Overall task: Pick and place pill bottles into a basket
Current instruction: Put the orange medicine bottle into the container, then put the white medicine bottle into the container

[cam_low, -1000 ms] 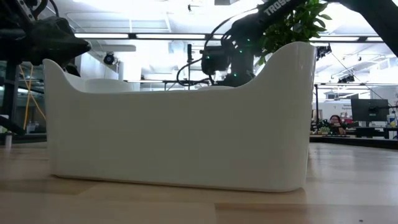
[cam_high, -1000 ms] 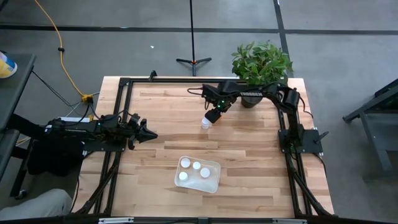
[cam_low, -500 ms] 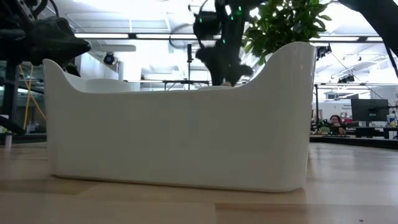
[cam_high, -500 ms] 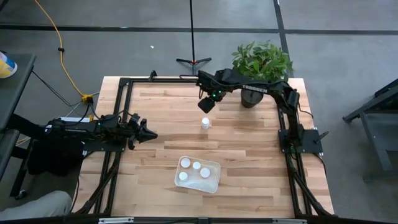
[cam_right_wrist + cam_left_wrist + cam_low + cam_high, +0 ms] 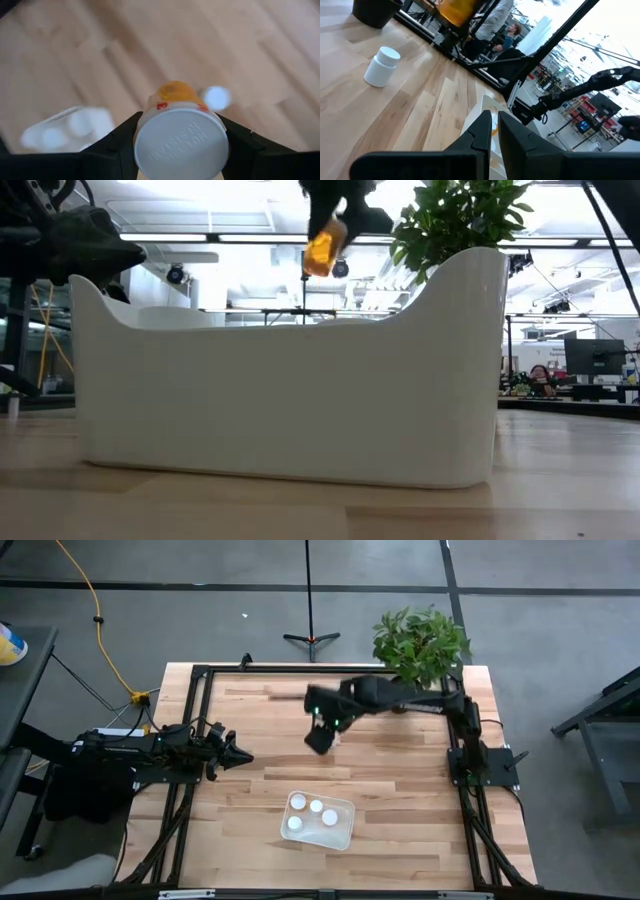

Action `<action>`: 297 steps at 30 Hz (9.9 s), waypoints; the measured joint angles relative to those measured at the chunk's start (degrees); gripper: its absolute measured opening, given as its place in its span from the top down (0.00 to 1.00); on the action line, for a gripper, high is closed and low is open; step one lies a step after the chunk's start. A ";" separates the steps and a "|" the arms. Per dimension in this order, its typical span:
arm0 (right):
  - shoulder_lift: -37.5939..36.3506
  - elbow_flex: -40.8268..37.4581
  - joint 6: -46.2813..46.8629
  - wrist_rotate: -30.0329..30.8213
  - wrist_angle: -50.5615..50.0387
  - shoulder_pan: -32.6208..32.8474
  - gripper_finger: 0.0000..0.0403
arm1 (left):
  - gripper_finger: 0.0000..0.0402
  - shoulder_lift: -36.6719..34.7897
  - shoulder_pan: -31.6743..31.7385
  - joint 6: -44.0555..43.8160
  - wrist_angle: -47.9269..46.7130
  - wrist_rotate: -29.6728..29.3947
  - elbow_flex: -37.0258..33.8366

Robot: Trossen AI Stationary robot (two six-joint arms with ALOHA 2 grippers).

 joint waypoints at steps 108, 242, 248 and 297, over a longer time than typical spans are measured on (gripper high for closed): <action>18.49 8.15 6.17 -23.66 6.23 13.33 0.29 | 0.83 0.00 -0.02 -0.20 -0.02 0.04 0.00; 17.15 -2.03 -2.45 0.63 -2.66 -6.51 0.14 | 0.83 0.00 -0.01 -1.07 0.00 0.02 0.00; 20.64 -2.08 -2.92 -1.89 -3.25 -6.10 0.14 | 0.83 0.02 -0.02 -1.07 0.00 0.02 0.00; 23.76 -2.14 -5.04 -2.49 1.44 -6.81 0.60 | 0.83 0.01 -0.02 -1.07 0.00 0.03 0.00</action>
